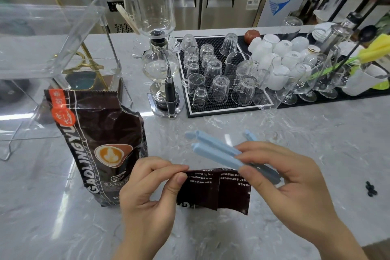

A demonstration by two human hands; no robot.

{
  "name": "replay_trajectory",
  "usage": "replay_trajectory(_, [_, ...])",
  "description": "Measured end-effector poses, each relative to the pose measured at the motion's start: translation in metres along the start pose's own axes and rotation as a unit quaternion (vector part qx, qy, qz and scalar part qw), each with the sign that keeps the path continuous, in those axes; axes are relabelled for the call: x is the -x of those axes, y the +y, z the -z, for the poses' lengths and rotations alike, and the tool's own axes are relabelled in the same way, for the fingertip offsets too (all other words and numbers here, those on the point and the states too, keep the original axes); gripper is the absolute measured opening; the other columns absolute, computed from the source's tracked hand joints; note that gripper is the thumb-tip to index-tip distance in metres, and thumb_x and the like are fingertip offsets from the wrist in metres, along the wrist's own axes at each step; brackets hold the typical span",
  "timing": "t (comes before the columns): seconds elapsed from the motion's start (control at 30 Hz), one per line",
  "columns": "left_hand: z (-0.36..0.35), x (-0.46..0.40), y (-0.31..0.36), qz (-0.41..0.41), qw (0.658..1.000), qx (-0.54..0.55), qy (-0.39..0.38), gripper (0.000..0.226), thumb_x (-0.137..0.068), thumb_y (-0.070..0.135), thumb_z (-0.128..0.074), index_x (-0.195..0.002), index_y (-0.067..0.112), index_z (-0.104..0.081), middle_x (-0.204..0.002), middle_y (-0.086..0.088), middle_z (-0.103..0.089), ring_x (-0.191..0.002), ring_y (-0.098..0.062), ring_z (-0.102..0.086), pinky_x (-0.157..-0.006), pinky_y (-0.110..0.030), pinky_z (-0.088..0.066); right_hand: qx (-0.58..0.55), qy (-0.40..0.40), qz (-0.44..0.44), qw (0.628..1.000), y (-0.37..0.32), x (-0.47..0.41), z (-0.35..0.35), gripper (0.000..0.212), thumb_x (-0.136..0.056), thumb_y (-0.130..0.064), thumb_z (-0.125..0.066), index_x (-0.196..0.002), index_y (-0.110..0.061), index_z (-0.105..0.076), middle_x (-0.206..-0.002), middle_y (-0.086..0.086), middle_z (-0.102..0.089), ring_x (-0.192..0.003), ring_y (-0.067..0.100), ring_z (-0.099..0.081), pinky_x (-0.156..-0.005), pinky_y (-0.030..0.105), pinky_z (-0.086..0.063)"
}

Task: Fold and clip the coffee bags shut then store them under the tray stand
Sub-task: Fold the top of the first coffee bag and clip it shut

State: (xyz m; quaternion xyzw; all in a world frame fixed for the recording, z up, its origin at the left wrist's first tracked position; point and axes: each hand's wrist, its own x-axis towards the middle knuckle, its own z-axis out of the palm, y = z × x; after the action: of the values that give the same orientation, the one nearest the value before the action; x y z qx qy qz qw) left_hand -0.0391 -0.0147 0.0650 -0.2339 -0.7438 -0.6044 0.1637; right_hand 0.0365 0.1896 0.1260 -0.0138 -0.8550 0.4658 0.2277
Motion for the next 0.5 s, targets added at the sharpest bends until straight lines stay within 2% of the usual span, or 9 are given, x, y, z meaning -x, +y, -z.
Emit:
replay_trajectory(0.2, [0.0002,0.0010,-0.0011,-0.004,1.000,0.008,0.004,0.010,-0.085,0.020,-0.068,-0.084,0.028,-0.074,-0.086,0.018,-0.064,-0.081,-0.012,-0.062,-0.072,-0.017,-0.044,0.028,-0.048,0.012,0.998,-0.0008,0.0015,0.0003,0.016,-0.084,-0.033,-0.074,-0.091,-0.020,-0.080,-0.105,-0.020,-0.073,-0.099,-0.004,-0.070,-0.088,0.008,-0.051])
replay_trajectory(0.27, [0.0001,0.0014,-0.0025,-0.001,1.000,0.014,0.006,0.009,-0.086,0.024,-0.069,-0.091,0.026,-0.076,-0.085,0.016,-0.064,-0.081,-0.014,-0.062,-0.071,-0.019,-0.044,0.037,-0.060,0.007,0.997,-0.0009,0.0018,0.0023,0.018,-0.082,-0.033,-0.073,-0.093,-0.020,-0.080,-0.105,-0.020,-0.073,-0.100,-0.005,-0.069,-0.088,0.007,-0.051])
replay_trajectory(0.37, [-0.0003,0.0016,-0.0030,0.006,1.000,0.018,0.001,0.016,-0.093,0.039,-0.065,-0.097,0.027,-0.075,-0.089,0.020,-0.064,-0.082,-0.014,-0.063,-0.073,-0.019,-0.046,0.048,-0.075,-0.007,0.996,-0.0036,0.0023,0.0061,0.023,-0.081,-0.038,-0.073,-0.101,-0.027,-0.076,-0.106,-0.022,-0.073,-0.099,-0.007,-0.069,-0.089,0.003,-0.047])
replay_trajectory(0.5, [0.0003,0.0019,-0.0030,0.021,0.999,0.031,-0.005,0.018,-0.094,0.044,-0.064,-0.099,0.032,-0.076,-0.093,0.018,-0.069,-0.085,-0.012,-0.067,-0.076,-0.017,-0.048,0.057,-0.088,-0.030,0.994,-0.0059,0.0038,0.0090,0.034,-0.076,-0.039,-0.077,-0.109,-0.037,-0.070,-0.106,-0.026,-0.072,-0.097,-0.012,-0.067,-0.086,-0.003,-0.044])
